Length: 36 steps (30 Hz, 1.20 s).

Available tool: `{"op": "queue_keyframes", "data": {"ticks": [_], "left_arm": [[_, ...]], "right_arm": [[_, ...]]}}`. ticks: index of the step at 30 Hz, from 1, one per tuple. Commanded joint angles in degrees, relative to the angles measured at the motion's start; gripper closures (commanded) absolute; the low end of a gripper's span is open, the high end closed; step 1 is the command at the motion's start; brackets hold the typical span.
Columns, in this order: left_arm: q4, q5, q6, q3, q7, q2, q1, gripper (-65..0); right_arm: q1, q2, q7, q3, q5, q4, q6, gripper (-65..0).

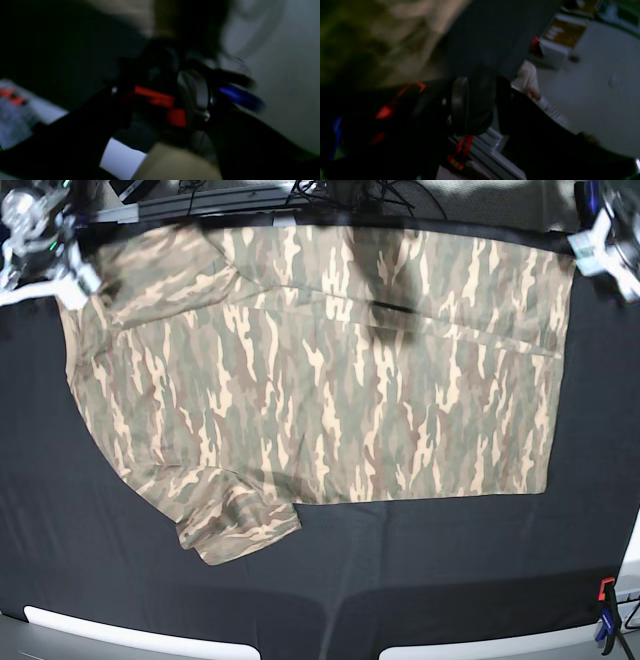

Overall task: Layout the t-shirt on the table in an organized manner, then fold the t-shirt properly
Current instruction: 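Grasp the corners with both grippers and drag the shirt back, then move both grippers down to the shirt's hem corners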

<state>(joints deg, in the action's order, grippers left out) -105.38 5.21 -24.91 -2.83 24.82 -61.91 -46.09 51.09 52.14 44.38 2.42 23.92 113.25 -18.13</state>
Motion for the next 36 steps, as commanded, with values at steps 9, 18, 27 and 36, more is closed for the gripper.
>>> {"op": "queue_keyframes", "data": {"ticks": [9,18,27,36], "left_arm": [[0.09,-21.53,-0.02,-15.58,-7.30,6.58,10.40,-29.2],[15.32,-39.08,0.02,-15.56,2.05,22.75,37.05,-29.2],[43.45,-42.32,-0.26,-15.43,8.35,30.69,61.35,-29.2],[72.32,-32.68,-3.21,-15.39,1.92,32.54,78.58,-29.3]], "right_arm": [[-16.55,-2.40,-3.32,4.00,-25.31,0.42,10.23,-18.7],[-33.99,-11.65,-3.58,4.00,-38.27,-4.83,21.00,-18.7],[-48.92,-14.51,-4.52,4.00,-45.86,-17.44,28.20,-18.7],[-56.96,-14.51,-2.91,4.00,-49.90,-25.55,32.76,-18.7]]}}
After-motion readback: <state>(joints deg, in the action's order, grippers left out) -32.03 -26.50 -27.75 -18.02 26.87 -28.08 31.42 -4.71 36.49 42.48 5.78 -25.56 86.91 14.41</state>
